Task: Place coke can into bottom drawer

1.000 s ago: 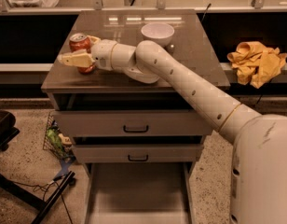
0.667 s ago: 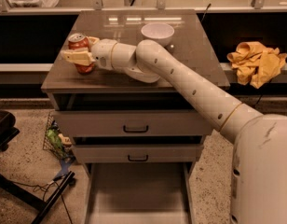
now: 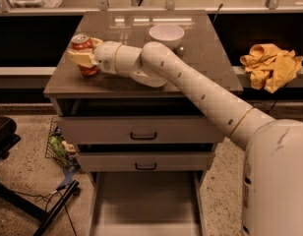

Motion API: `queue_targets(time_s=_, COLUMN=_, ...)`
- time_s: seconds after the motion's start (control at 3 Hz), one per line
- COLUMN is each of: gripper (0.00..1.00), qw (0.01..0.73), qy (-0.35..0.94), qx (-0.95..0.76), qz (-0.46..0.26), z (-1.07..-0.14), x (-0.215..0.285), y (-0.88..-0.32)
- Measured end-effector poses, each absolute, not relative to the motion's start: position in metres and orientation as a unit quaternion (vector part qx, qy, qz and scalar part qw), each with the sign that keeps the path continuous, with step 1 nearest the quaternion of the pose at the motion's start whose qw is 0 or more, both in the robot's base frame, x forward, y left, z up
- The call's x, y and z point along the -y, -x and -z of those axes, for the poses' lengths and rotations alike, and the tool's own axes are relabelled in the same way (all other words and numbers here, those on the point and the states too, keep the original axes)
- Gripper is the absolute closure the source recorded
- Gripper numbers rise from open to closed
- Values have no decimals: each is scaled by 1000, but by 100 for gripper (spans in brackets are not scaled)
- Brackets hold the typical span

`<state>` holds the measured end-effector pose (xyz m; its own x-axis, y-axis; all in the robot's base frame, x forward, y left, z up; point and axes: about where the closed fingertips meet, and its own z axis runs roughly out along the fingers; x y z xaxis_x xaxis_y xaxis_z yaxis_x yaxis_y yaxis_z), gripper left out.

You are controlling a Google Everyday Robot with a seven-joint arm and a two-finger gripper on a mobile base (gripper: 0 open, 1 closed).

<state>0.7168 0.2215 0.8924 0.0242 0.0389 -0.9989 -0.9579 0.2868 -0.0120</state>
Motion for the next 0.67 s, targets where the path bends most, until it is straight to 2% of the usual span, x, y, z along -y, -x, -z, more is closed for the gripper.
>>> queue_targets(time_s=0.67, gripper=100, qw=587, qy=425, qx=-558, qz=-403, z=-945, x=-198, y=-686)
